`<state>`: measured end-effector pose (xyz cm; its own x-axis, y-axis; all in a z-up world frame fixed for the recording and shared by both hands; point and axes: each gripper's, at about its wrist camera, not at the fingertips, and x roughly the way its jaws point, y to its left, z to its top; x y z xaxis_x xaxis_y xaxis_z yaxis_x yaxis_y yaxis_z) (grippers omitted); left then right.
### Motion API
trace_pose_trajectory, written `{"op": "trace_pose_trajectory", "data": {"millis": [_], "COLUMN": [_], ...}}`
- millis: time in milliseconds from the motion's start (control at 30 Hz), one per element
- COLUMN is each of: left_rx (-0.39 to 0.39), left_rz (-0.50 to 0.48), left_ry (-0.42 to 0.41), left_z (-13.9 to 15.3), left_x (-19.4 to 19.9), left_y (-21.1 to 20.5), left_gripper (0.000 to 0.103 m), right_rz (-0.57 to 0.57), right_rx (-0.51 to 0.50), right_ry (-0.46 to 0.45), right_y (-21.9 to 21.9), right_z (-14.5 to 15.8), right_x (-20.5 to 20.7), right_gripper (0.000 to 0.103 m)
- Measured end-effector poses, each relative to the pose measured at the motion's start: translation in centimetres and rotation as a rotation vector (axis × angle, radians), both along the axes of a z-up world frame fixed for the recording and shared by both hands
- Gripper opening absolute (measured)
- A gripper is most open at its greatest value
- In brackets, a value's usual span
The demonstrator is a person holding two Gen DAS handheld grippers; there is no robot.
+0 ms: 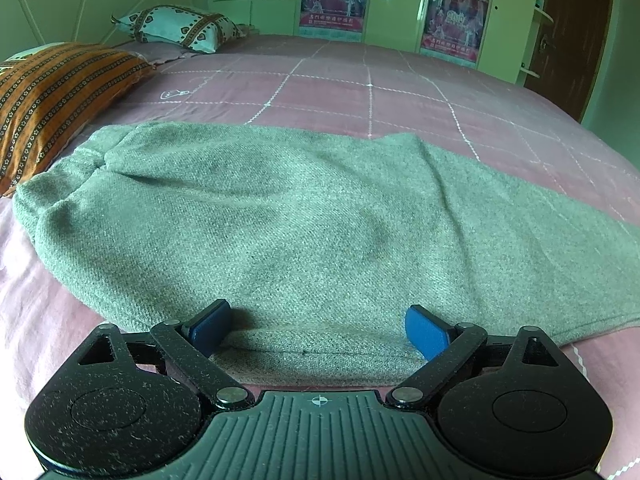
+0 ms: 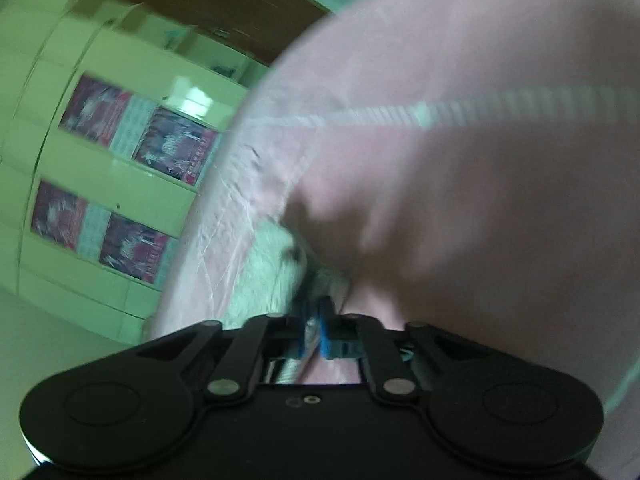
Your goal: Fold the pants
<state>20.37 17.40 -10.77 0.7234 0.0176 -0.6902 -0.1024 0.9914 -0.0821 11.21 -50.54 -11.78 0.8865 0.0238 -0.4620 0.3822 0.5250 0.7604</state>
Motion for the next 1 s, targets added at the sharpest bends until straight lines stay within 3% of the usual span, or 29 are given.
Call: {"op": "trace_pose_trajectory", "data": {"millis": [67,133,233,267,467,533,633,800,900,933,1000], "left_rx": [0.000,0.002,0.013,0.013,0.011,0.008,0.009,0.012,0.015,0.016,0.013], "left_rz": [-0.006,-0.010,-0.011,-0.008,-0.008,-0.011,-0.009,-0.008,-0.008,-0.009,-0.012], "left_ry": [0.001,-0.003,-0.010,-0.011,-0.002,-0.003,-0.009,-0.013,-0.009,-0.006,0.000], "left_z": [0.0,0.0,-0.2,-0.2,-0.1,-0.1,-0.1,-0.2,-0.2,-0.2,-0.1], "left_x": [-0.1,-0.1,-0.1,-0.1,0.0,0.0,-0.1,-0.2,-0.2,-0.2,-0.1], "left_y": [0.1,0.1,-0.1,-0.2,-0.3,-0.2,-0.2,-0.3,-0.5,-0.5,-0.4], "left_gripper": [0.093,0.093,0.094,0.095,0.096,0.096,0.096,0.096,0.096,0.096,0.096], "right_rz": [-0.048,-0.083,0.048,0.064,0.060,0.047,0.057,0.067,0.063,0.076,0.063], "right_rx": [-0.195,-0.279,-0.096,-0.087,0.072,0.085,0.091,-0.030,-0.039,-0.011,0.068], "right_ry": [-0.022,0.026,0.055,0.040,-0.005,-0.015,0.014,-0.049,0.038,0.074,0.027], "right_y": [0.4,-0.4,-1.9,-1.3,0.7,1.0,0.9,2.0,1.7,1.3,0.6], "right_z": [2.8,3.6,2.0,1.9,-0.2,-0.6,-0.5,2.6,0.9,-0.3,-0.8], "right_x": [-1.0,-1.5,-1.0,-1.3,-0.2,0.6,1.4,-0.4,-0.4,0.1,-0.4], "right_gripper": [0.000,0.000,0.001,0.006,0.014,0.014,0.000,0.000,0.000,0.000,0.004]}}
